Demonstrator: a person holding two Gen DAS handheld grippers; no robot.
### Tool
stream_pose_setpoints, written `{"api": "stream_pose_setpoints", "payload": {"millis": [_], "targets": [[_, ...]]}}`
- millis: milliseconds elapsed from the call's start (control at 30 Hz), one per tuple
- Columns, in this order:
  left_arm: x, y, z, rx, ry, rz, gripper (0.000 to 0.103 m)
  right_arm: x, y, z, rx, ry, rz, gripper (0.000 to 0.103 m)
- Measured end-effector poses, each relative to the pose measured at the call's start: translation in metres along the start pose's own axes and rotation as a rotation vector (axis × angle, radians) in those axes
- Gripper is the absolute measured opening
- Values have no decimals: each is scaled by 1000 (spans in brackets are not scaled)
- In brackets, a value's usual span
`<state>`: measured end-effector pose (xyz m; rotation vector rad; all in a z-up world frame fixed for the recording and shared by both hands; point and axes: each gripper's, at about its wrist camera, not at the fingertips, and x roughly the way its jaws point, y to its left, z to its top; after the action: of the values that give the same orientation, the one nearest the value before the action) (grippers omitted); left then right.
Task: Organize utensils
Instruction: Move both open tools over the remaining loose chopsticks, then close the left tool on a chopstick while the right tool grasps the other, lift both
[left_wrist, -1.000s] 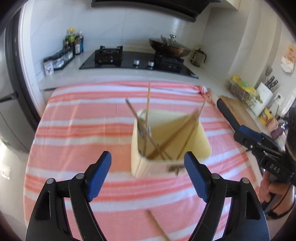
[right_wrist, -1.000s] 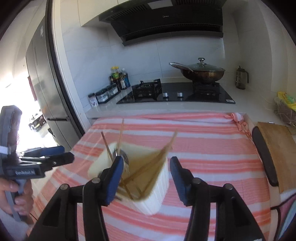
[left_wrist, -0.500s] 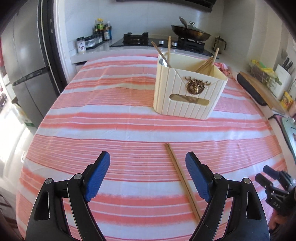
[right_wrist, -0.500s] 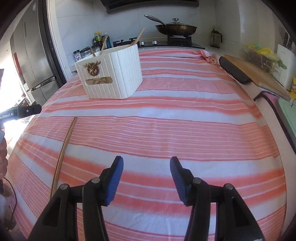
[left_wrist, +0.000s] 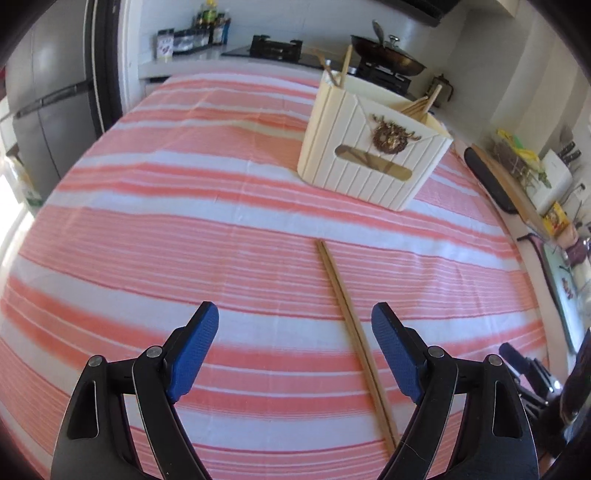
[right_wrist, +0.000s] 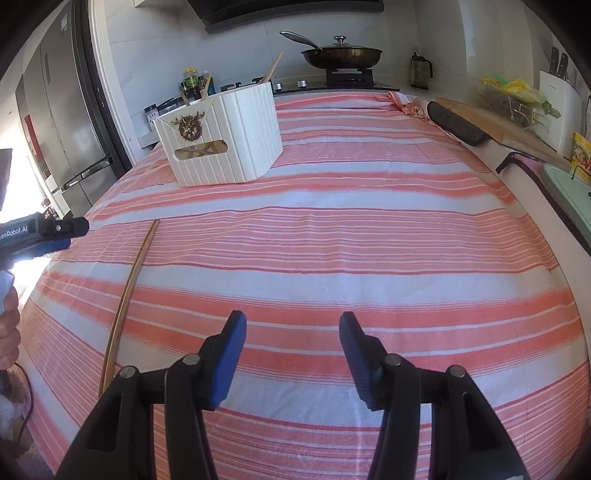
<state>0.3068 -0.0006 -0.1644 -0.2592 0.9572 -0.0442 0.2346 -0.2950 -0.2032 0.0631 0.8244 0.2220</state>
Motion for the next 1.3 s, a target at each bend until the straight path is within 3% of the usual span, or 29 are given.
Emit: {"api": "stream_pose_setpoints", "payload": {"millis": [167,267,433,733,1033,1067,1100,1133,1167,1200,1300], "targets": [[23,-16,-20,23,17,49,86,-1,6,-3,-22,-4,5,54],[33,-29,-27,62,6,135,86,-1,5,-2,-15,-8,13,54],[43,-38,-36,105,-1,195,86,-4,-1,-3,9,-21,21,54],[33,-38,-33,52,-23,133,86,-3,-6,-3,36,-21,41,54],[43,-55,-42,123,-12,187,84,-2,-5,-4,41,-19,36,54],[41,-54,-42,123,-13,175,75,-2,-4,-3,36,-17,32,54],[38,-55,-42,131,-18,166,55,-2,-2,-3,25,-14,25,54],[36,-55,-42,144,-19,158,43,-3,2,-2,5,-10,15,54],[35,-54,-42,156,-13,148,18,-3,7,-1,-23,-7,10,54],[35,-53,-41,163,-5,136,8,-4,15,0,-54,-4,17,54],[33,-42,-40,163,8,112,5,-3,46,9,-130,26,92,54]]}}
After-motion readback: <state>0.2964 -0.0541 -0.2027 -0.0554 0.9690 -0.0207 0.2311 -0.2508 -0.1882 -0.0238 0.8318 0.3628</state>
